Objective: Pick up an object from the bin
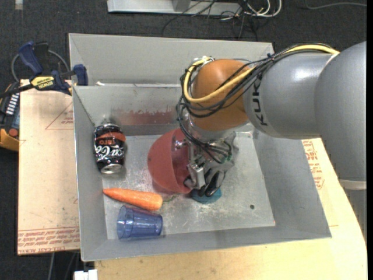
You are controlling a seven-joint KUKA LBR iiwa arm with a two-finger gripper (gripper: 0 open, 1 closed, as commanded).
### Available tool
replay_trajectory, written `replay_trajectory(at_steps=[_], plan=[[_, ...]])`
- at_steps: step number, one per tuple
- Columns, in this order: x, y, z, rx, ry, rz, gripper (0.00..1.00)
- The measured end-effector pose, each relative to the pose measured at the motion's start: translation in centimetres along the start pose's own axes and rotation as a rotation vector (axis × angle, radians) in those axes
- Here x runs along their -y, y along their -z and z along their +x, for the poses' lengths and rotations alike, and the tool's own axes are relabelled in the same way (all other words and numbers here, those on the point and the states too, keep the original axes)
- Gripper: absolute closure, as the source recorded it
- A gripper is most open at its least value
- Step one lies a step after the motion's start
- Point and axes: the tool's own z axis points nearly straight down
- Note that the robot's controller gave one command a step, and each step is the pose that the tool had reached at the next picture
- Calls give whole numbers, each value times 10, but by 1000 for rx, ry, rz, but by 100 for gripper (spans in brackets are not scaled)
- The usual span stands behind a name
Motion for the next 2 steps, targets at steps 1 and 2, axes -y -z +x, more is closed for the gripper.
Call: replay_trajectory(at_steps=[1, 2], plan=[[14, -17, 8, 4, 107, 2, 0], [61, -16, 10, 7, 294, 1, 0]])
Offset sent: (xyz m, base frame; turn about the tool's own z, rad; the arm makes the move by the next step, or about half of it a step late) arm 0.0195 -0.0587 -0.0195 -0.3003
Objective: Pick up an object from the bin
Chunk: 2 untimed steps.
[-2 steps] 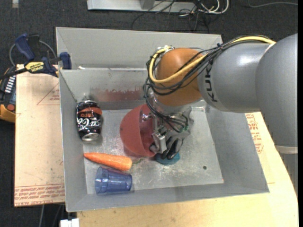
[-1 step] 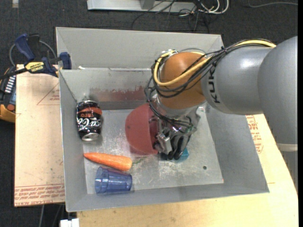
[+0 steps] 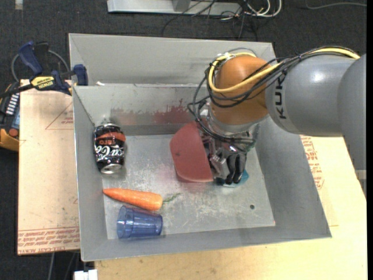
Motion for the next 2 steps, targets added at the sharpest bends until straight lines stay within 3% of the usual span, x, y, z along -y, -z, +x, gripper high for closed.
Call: replay_trajectory(at_steps=[1, 2], plan=[[-45, 1, -18, 2, -185, 1, 0], [26, -1, -15, 6, -84, 3, 100]])
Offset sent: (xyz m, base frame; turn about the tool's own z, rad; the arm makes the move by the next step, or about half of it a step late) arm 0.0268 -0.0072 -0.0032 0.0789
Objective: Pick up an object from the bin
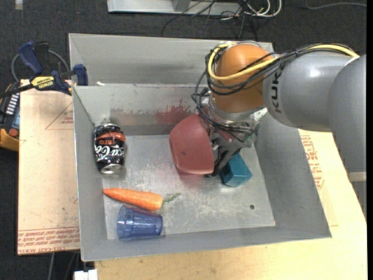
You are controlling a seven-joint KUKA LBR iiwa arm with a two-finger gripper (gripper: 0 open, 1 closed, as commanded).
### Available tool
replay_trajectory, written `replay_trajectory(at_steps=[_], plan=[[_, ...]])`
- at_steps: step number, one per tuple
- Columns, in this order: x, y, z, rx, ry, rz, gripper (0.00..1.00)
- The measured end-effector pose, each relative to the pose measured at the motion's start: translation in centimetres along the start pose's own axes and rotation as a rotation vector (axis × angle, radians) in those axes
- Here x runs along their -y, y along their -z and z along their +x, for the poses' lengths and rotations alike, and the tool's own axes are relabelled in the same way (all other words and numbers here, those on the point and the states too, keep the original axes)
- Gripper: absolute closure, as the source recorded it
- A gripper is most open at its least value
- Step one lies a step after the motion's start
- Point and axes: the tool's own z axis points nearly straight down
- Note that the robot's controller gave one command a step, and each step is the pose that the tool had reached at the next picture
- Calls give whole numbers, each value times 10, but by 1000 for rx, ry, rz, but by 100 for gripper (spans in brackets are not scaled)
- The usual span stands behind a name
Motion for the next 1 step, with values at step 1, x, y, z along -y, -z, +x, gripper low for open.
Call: replay_trajectory(at_steps=[1], plan=[[0, 0, 0, 1, 0, 0, 100]])
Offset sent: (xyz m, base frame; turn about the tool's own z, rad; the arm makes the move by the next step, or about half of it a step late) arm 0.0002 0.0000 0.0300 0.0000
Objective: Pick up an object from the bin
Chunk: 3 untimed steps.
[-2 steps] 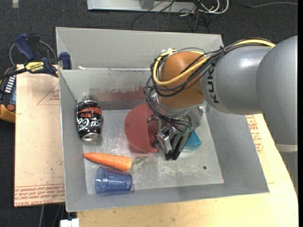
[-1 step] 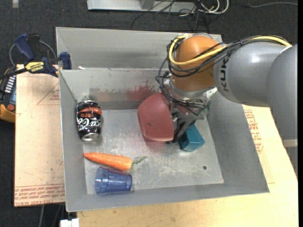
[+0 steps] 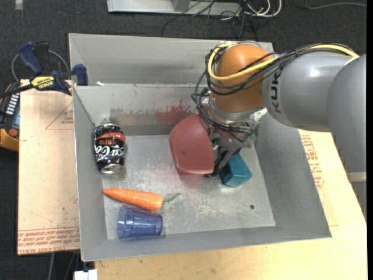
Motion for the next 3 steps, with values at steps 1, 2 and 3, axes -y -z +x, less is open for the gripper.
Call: replay_trajectory(at_steps=[1, 2, 3], plan=[[0, 32, -3, 6, -4, 2, 100], [0, 50, -3, 6, -4, 1, 100], [1, 114, -7, 16, -7, 8, 100]])
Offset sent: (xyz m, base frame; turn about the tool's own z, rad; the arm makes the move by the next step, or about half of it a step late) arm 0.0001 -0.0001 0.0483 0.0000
